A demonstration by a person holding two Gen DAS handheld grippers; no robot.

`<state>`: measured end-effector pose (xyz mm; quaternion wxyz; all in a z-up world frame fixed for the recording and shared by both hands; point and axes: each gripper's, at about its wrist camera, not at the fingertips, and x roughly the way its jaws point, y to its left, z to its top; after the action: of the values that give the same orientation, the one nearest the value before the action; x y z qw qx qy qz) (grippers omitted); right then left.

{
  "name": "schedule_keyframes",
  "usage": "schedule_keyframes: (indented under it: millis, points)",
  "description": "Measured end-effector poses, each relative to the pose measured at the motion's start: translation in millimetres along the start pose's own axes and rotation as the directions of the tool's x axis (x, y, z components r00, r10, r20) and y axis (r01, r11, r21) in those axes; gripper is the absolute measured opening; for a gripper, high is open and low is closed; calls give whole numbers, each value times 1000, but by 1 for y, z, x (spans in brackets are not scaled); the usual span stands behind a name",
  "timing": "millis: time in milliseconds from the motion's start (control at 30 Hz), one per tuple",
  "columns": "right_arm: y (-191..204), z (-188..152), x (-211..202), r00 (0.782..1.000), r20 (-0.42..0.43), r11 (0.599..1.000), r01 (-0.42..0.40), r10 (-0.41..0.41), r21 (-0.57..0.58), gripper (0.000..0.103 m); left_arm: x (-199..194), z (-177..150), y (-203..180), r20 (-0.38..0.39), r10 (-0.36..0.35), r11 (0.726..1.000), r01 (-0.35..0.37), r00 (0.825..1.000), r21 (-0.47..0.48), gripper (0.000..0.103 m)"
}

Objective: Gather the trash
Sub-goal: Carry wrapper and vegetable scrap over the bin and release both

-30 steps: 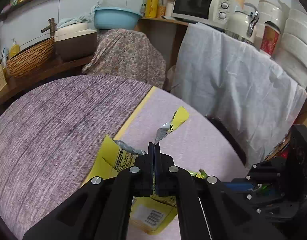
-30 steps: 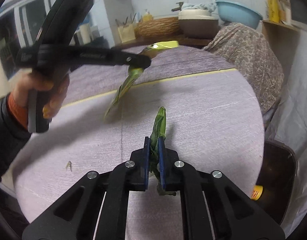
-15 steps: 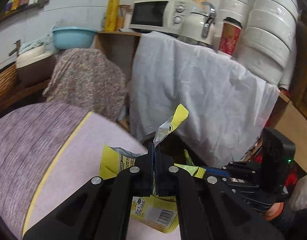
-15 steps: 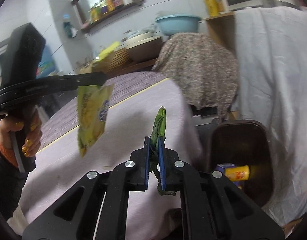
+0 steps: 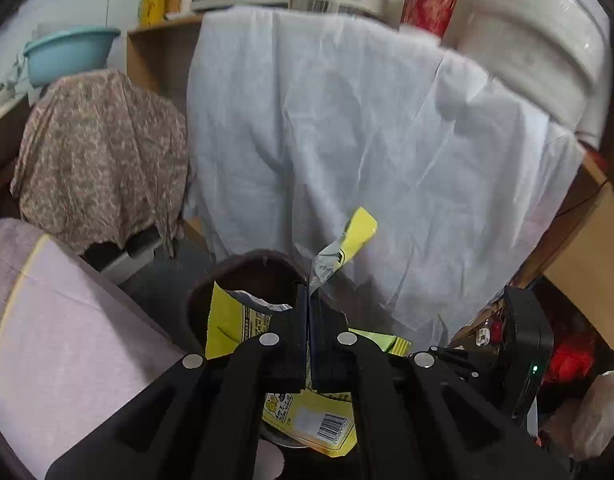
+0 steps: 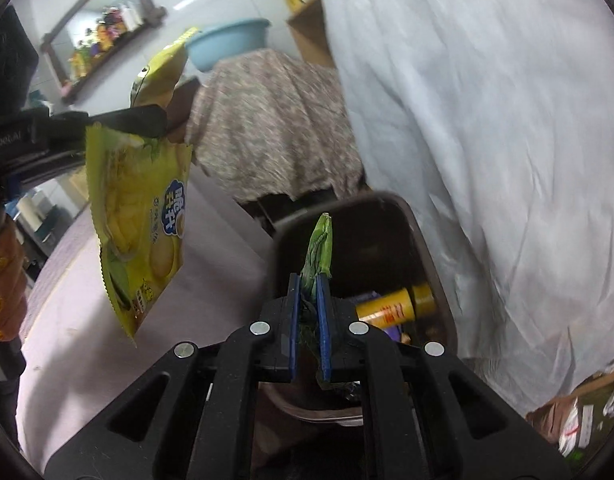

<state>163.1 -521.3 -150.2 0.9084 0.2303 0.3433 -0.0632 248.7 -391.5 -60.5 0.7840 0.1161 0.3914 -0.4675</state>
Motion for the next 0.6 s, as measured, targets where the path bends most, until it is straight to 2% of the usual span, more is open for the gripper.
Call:
schedule_keyframes:
  millis: [200, 467, 533, 600]
  points:
    - [-23, -14, 35, 999, -43, 999, 21, -20, 41, 9, 53, -7, -7, -107, 28, 999, -32, 994, -36, 2]
    - [-41, -31, 59, 996, -71, 997, 51, -46, 59, 10, 83, -11, -3, -179, 40, 996, -53, 983, -66, 2]
    - [-44, -32, 60, 996, -82, 996, 53, -48, 71, 15, 85, -13, -4, -182, 58, 996, -70, 982, -58, 2]
    - [-44, -33, 58, 995, -70, 995, 72, -67, 70, 37, 85, -14, -7, -188, 55, 996, -67, 981, -56, 3]
